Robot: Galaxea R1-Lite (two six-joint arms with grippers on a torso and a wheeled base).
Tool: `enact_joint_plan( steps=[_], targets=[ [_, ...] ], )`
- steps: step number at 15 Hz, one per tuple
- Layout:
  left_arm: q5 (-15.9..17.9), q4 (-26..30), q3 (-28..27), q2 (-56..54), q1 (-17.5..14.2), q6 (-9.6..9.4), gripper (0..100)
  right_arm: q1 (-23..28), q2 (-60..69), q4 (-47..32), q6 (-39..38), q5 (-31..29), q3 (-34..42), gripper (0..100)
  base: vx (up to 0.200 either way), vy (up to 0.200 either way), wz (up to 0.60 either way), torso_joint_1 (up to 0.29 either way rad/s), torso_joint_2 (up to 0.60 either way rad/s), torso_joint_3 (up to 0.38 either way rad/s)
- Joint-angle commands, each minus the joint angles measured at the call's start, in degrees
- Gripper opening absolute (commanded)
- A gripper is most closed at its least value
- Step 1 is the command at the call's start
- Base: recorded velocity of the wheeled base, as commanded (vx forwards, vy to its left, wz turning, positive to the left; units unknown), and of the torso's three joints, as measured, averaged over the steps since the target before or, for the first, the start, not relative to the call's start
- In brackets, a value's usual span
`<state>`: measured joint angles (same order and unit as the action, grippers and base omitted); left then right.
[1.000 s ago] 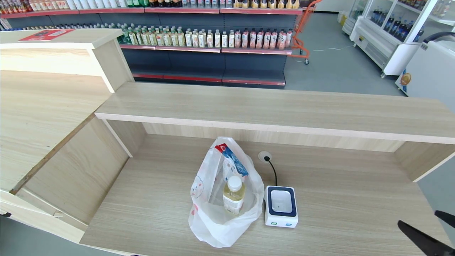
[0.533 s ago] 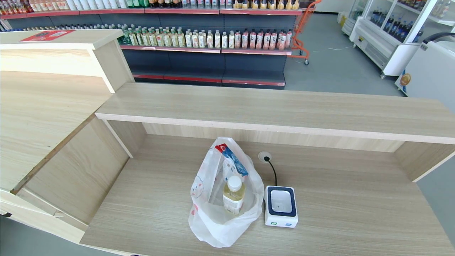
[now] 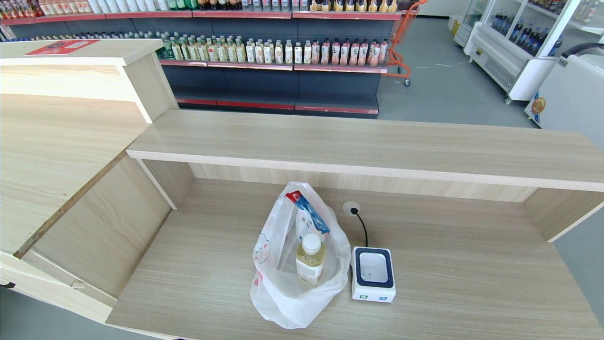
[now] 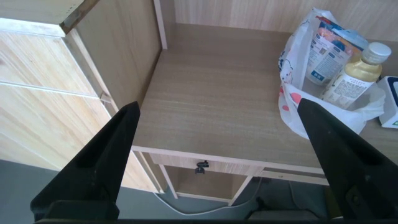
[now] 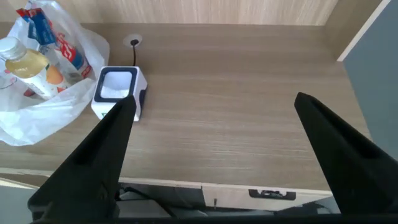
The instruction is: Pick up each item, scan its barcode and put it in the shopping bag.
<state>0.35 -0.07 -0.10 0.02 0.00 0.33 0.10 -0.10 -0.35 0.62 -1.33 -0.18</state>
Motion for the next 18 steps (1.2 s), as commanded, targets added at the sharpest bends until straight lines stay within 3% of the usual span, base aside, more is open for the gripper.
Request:
enact_joint_plan(
  steps=[1,2,9,13,18],
  targets=[
    [0.0,0.0,0.0,0.0,0.0,0.02,100,0.0,0.1,-0.1,0.1,0.0,0.0,100,0.000,0.000,0.00,0.000,0.00,0.000],
    [0.0,0.0,0.0,0.0,0.0,0.02,100,0.0,0.1,-0.2,0.1,0.0,0.0,0,0.000,0.000,0.00,0.000,0.00,0.000],
    [0.0,0.0,0.0,0.0,0.0,0.02,100,0.0,0.1,-0.2,-0.6,-0.1,0.0,0,0.000,0.000,0.00,0.000,0.00,0.000],
    [0.0,0.0,0.0,0.0,0.0,-0.07,100,0.0,0.1,-0.2,-0.6,-0.1,0.0,0,0.000,-0.200,0.00,0.004,0.00,0.004],
    [0.0,0.0,0.0,0.0,0.0,0.02,100,0.0,0.1,-0.2,-0.6,-0.1,0.0,0,0.000,0.000,0.00,0.000,0.00,0.000]
  ],
)
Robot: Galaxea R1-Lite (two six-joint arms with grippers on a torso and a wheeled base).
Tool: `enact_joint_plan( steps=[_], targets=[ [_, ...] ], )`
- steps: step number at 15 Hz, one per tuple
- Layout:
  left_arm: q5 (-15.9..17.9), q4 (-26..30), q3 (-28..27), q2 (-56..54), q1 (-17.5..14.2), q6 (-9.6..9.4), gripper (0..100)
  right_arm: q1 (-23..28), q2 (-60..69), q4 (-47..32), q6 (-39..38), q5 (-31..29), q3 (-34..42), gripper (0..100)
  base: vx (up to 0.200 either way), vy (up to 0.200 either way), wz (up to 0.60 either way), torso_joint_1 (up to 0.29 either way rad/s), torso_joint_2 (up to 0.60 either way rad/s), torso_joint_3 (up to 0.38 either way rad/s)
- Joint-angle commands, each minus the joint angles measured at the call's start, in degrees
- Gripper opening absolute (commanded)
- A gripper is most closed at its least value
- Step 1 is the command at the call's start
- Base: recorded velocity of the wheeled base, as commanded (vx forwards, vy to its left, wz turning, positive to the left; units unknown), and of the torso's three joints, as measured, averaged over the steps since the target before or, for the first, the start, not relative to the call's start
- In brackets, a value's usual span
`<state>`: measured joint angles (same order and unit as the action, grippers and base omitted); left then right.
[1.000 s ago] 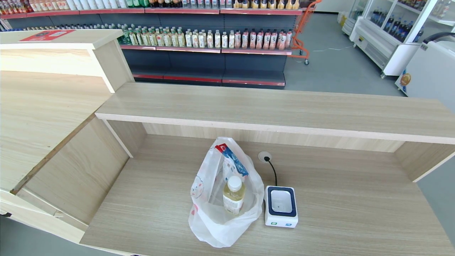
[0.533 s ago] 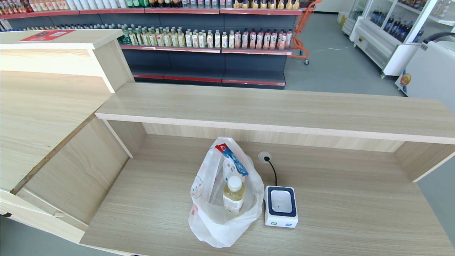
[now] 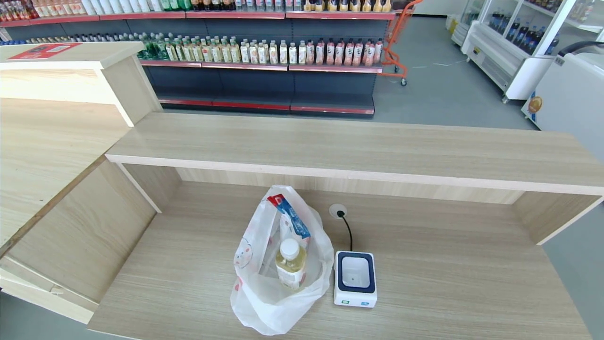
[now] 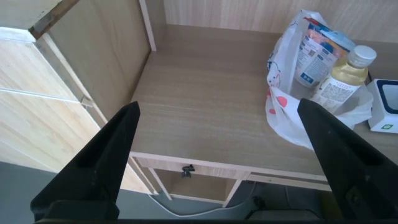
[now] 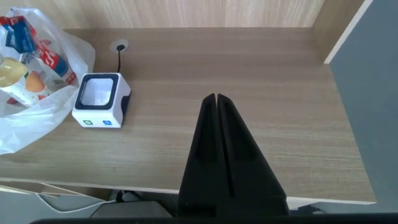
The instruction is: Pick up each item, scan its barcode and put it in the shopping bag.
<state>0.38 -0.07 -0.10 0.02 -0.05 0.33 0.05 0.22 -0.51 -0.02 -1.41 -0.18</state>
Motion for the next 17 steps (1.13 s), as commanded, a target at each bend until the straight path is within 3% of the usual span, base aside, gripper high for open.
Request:
enact_joint_plan(
  steps=[1,17],
  targets=[
    [0.0,0.0,0.0,0.0,0.0,0.02,100,0.0,-0.2,0.0,0.0,0.0,0.0,0,0.000,0.000,0.00,0.000,0.00,0.000],
    [0.0,0.0,0.0,0.0,0.0,0.02,100,0.0,-0.2,0.0,0.0,0.0,0.0,0,0.000,0.000,0.00,0.000,0.00,0.000]
  ],
)
